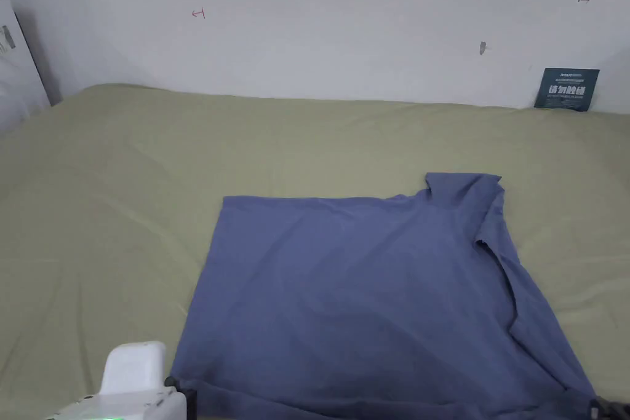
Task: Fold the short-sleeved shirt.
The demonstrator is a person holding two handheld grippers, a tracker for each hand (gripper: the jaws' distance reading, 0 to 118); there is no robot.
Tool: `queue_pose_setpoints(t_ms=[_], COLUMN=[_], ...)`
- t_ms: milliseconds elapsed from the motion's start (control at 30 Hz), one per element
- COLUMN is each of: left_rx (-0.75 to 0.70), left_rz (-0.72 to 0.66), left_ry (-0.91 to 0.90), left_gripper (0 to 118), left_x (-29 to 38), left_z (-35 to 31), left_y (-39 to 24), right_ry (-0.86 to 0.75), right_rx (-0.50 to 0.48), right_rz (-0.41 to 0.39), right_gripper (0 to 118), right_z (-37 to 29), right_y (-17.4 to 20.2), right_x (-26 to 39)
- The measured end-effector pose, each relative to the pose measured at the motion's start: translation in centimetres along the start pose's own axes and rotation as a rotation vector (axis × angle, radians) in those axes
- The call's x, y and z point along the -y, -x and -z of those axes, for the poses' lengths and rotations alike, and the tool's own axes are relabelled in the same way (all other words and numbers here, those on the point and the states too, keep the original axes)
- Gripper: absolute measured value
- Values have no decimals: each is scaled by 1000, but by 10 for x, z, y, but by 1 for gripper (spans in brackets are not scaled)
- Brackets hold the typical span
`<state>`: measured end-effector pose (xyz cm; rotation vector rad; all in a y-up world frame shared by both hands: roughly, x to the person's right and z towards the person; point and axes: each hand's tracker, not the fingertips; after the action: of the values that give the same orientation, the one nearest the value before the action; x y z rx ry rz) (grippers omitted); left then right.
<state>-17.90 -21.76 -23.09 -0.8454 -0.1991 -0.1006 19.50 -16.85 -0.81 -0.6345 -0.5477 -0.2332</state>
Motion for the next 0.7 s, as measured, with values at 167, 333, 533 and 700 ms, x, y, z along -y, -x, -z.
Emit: queue_pose_setpoints(t_ms=[167,333,533,700], left_rx=[25,47,113,118], left_rz=[-15,88,42,68], left_ry=[93,234,167,173], left_gripper=[97,75,6,6], left_x=[-4,0,-7,-7], left_z=[38,71,69,61], left_y=[-4,-20,-27,-25], right_ry=[13,55,338,449], right_rx=[49,31,-16,-56], right_rz=[73,178,109,-54], right_gripper=[2,2,79,83], right_z=[8,12,59,106], right_y=[-34,-63,-101,-100], right_x=[-19,-24,-24,-7])
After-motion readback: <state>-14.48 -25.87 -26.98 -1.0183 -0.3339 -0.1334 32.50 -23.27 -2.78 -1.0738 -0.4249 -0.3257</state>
